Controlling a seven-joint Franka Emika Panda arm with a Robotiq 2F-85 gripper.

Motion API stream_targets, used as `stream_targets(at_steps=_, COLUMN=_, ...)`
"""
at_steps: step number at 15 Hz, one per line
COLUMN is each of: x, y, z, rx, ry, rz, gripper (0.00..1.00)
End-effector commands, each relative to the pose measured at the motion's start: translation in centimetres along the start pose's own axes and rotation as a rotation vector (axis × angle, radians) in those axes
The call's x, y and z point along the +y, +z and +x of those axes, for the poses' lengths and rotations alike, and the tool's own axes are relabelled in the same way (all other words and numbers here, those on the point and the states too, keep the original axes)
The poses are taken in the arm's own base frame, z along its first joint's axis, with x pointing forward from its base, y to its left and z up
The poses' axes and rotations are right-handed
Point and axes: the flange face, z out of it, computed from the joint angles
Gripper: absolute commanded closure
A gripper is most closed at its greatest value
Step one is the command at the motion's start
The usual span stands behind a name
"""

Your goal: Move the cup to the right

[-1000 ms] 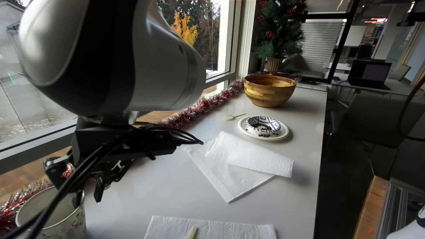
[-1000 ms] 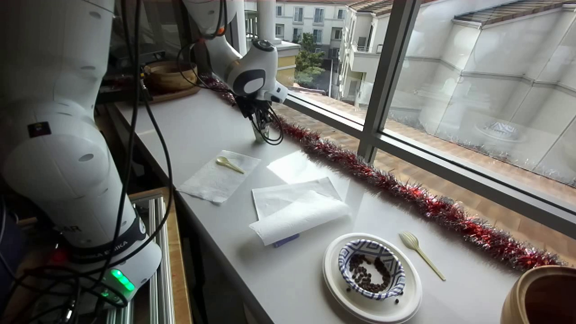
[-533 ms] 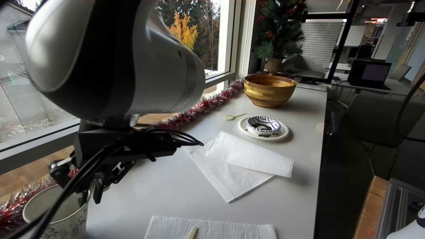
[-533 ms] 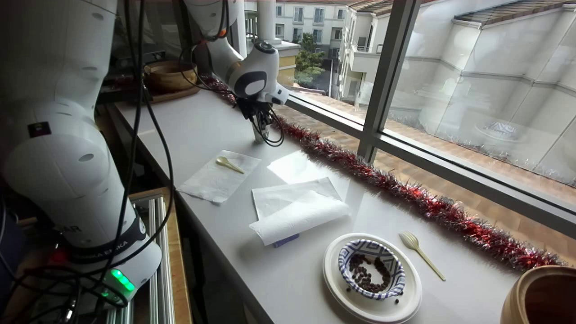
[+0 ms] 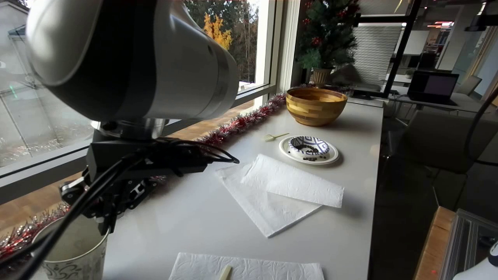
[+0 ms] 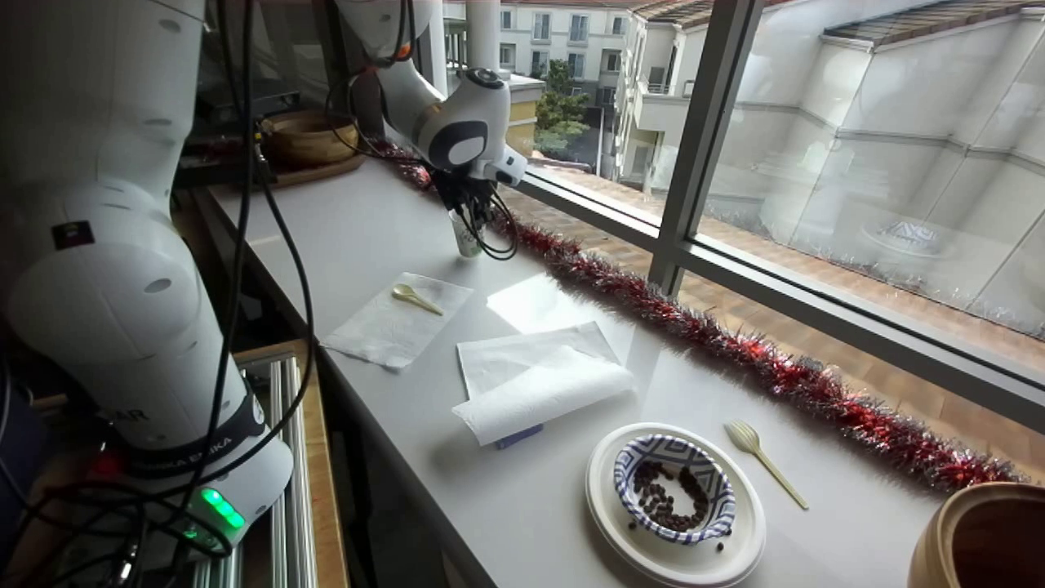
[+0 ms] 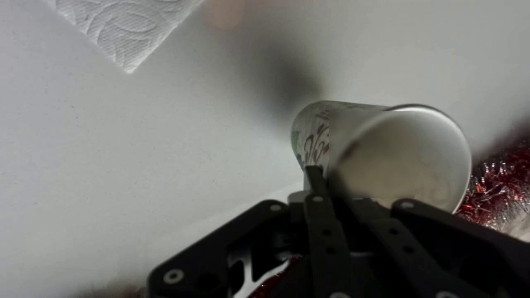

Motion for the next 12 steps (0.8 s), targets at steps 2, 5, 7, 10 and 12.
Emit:
stream_targets(at_steps=2, x=1.6, y=-9.7, z=0.2, rx=-0.005, ry=0.057, rz=-0.125, gripper=0.95)
stream_targets(at_steps=5, x=4.6, y=-16.6, z=1.4, rx=0.06, ry=0.183, rz=-0.21, gripper=0.96)
stream_targets(at_steps=7, x=7.4, y=-21.2, z=1.7, rx=0.081, ry=0.275, rz=-0.263, gripper=0.96)
stream_targets(at_steps=10, x=12.4, y=-27.7, z=1.6, rx=0.084, ry=0.384, rz=-0.283, gripper=0.96)
stream_targets(at_steps=12, x=16.6, y=-31.6, z=1.4, rx=0.099, ry=0.468, rz=-0.277, gripper=0.96)
